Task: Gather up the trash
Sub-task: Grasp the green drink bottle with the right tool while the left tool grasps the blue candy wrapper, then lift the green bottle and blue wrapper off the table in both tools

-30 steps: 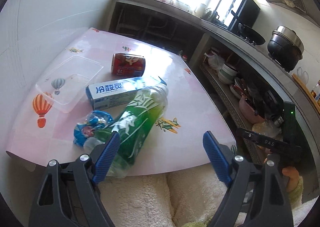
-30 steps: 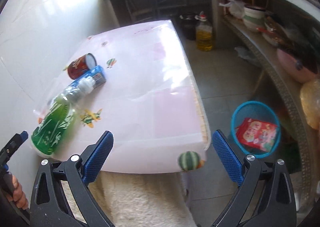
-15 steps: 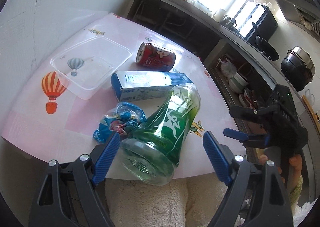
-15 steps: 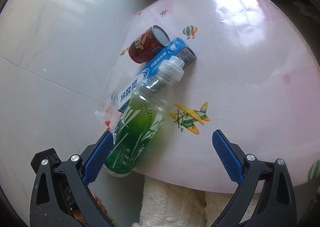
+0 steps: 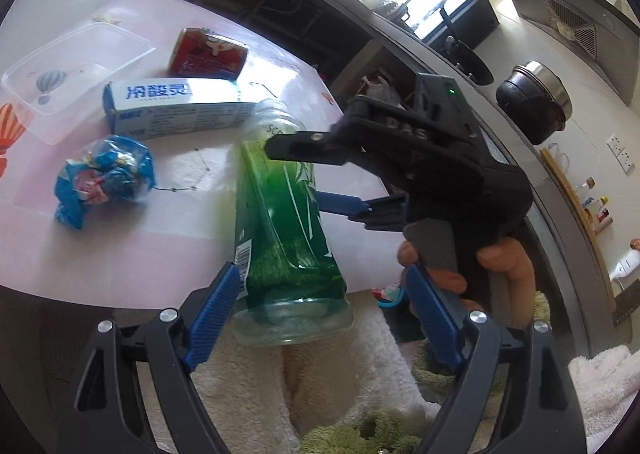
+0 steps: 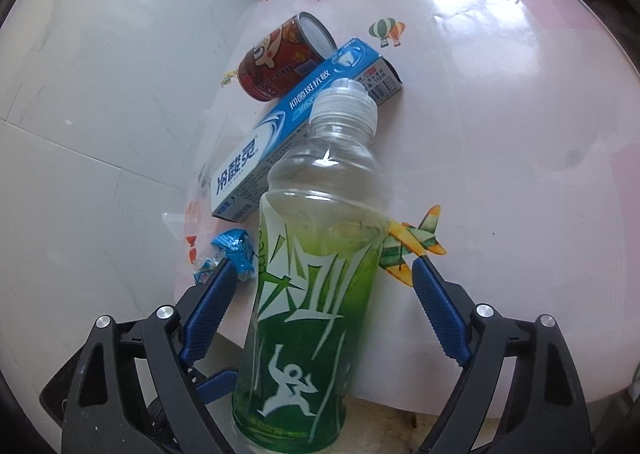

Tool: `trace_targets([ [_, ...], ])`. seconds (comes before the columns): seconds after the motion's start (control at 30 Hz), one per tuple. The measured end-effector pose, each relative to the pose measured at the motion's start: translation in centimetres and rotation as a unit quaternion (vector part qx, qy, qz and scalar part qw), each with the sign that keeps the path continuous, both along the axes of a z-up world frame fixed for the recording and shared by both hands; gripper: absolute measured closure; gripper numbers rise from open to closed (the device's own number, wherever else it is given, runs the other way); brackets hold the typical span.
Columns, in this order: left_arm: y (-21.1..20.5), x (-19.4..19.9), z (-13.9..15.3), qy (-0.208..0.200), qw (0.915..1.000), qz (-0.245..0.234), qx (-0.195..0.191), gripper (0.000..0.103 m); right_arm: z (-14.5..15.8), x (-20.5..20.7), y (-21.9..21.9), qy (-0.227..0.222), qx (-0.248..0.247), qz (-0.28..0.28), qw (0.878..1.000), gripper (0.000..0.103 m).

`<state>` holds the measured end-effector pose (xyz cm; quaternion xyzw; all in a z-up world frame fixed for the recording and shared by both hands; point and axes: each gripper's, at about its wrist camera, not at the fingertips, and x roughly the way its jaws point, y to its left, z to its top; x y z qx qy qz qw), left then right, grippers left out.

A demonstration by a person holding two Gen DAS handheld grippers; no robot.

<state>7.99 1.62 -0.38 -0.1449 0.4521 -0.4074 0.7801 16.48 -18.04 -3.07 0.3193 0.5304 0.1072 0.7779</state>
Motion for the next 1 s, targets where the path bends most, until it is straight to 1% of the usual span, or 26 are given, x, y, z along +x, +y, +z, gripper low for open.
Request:
trace_targets([
  [0.07,-0.9,-0.4,0.2,-0.003,0.9998,-0.019,-0.004,0.021,-0.3,0.0,0.0,0.007,-0.004,0.004,1.000,0.035],
  [0.13,-1.2,-0.7,0.6,-0.018,0.9995,-0.026,0.002,0.020,-0.7,-0.1,-0.1,0.013,-0.005,0.009,1.000,0.042],
  [0.2,-0.9,-0.8,1.1,-0.042,0.9988,-0.018,0.018,0.020,-0.9,-0.3,-0.4,0.011,0.004,0.011,1.000,0.042],
  [0.3,0.3,-0.4,1.9,-0.090,0.9943,0.020,0.054,0.020,-0.7,-1.0,-1.0,0.008,0.000,0.012,1.000,0.043],
  [0.33,0.7,-0.2,2.1,-0.104,0.9910,0.038,0.074,0.020,-0.6,-1.4,-1.3,0.007,-0.002,0.013,1.000,0.043],
  [0.4,1.7,0.6,2.1,-0.132,0.9805,0.079,0.122,0.020,-0.5,-2.1,-2.1,0.004,-0.008,0.009,1.000,0.043],
  [0.47,2.5,1.8,1.6,-0.142,0.9703,0.110,0.162,0.020,-0.4,-2.8,-2.9,0.002,-0.019,0.007,1.000,0.043],
  [0.53,3.0,2.8,1.2,-0.152,0.9615,0.126,0.191,0.021,-0.2,-3.6,-3.7,0.000,-0.031,0.004,1.000,0.043],
  [0.63,3.3,4.5,0.1,-0.153,0.9545,0.130,0.221,0.021,-0.3,-4.4,-4.9,0.000,-0.042,-0.003,0.999,0.042],
  [0.73,2.9,6.2,-1.5,-0.136,0.9516,0.129,0.244,0.021,-0.3,-5.1,-6.0,-0.001,-0.049,-0.011,0.999,0.042],
  [0.8,2.7,7.0,-2.0,-0.123,0.9544,0.125,0.242,0.033,-0.3,-5.4,-6.5,-0.003,-0.053,-0.015,0.998,0.042],
  [0.83,2.6,7.3,-2.3,-0.114,0.9559,0.126,0.240,0.036,-0.2,-5.6,-6.7,-0.004,-0.054,-0.016,0.998,0.042],
  [0.9,2.4,7.6,-2.6,-0.099,0.9595,0.127,0.231,0.051,-0.2,-6.0,-7.0,-0.006,-0.059,-0.018,0.998,0.043],
  [1.0,1.7,7.2,-2.5,-0.090,0.9640,0.128,0.215,0.060,0.0,-6.3,-7.4,-0.010,-0.068,-0.020,0.997,0.043],
])
